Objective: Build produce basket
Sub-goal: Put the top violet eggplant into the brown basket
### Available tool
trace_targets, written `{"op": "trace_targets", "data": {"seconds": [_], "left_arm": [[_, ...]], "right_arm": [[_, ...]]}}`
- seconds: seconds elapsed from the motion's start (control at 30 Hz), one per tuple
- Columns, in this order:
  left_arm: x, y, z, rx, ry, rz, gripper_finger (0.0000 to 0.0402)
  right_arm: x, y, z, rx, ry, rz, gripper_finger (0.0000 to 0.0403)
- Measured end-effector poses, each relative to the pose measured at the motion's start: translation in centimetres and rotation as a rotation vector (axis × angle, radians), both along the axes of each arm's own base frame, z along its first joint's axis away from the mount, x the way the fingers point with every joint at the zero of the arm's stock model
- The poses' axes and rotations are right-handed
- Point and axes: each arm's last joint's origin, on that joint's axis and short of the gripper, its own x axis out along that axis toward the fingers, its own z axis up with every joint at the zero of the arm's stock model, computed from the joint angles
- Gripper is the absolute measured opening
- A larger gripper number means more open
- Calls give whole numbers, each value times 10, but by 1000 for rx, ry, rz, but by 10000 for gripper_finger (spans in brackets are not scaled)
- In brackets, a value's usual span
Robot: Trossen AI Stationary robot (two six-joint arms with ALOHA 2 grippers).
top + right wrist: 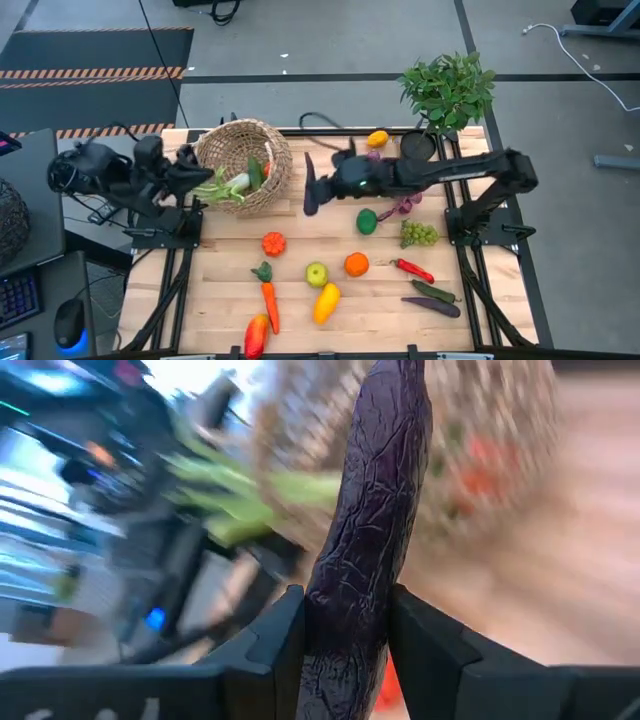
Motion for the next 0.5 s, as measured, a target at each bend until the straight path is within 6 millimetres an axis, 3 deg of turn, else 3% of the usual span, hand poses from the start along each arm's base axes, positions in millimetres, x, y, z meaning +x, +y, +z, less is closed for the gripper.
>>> {"op": "trace_targets", "data": {"seconds": [0.27, 0.5], "left_arm": [[-3, 6, 7, 146, -27, 221, 78], [-3, 8, 7, 130, -6, 315, 154]], "right_arm": [[-10, -32, 42, -164, -253, -123, 135], [14, -50, 64, -239, -355, -46, 135]]}}
